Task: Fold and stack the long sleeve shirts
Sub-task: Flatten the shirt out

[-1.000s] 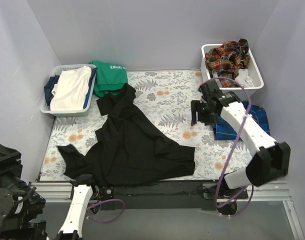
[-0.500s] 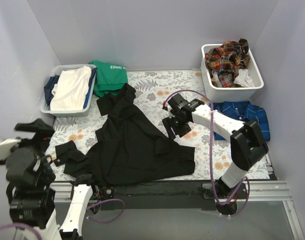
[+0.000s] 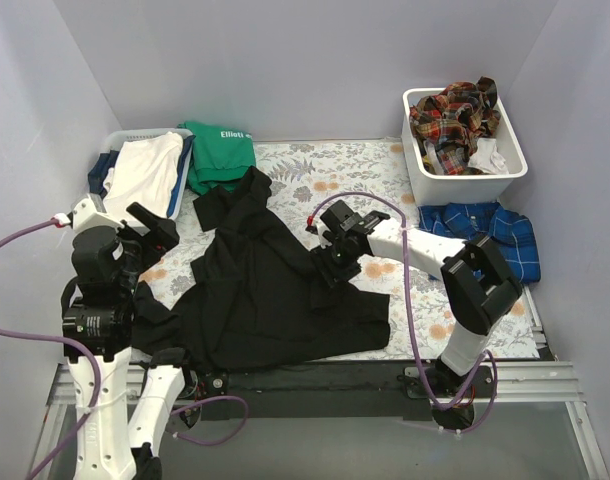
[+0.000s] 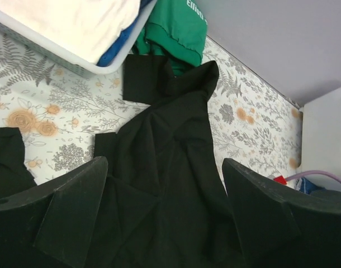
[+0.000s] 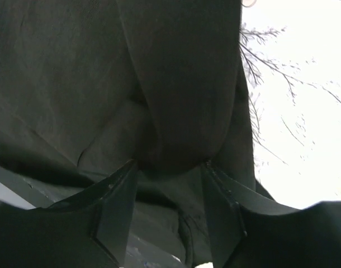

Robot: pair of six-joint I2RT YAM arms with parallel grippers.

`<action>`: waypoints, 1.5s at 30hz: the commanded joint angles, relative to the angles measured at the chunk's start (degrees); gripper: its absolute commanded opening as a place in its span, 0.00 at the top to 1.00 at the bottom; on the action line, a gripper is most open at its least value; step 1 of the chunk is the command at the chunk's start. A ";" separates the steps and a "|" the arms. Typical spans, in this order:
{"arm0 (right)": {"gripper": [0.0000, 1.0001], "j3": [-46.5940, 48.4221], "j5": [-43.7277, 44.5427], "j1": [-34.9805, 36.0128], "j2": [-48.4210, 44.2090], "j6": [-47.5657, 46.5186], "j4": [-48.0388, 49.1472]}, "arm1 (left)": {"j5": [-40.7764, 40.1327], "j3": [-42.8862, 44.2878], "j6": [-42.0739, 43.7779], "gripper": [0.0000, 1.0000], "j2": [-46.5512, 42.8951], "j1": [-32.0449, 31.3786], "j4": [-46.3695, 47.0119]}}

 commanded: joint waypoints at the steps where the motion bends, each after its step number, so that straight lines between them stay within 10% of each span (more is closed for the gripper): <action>1: 0.45 1.27 -2.89 0.48 1.89 0.43 3.20 | 6.20 -1.79 2.03 0.17 1.08 0.00 2.77; 8: 0.43 -0.92 -5.25 0.48 2.77 0.09 5.05 | 8.56 -2.84 3.35 0.17 1.78 0.00 4.26; 14: 0.99 2.67 -1.34 0.92 3.83 0.69 1.81 | 15.50 -5.65 4.32 0.23 2.14 0.00 7.16; 23: 0.99 11.90 26.26 -0.65 -2.32 3.95 -5.14 | 24.30 -12.16 5.11 0.35 3.63 0.00 11.38; 37: 0.99 37.21 23.39 -18.93 18.50 -1.94 -2.51 | 27.29 -8.65 10.46 0.43 29.64 -1.05 20.60; 45: 0.99 36.69 23.12 -22.54 21.84 -0.09 -2.51 | 26.24 1.36 8.72 0.43 50.35 -9.49 24.56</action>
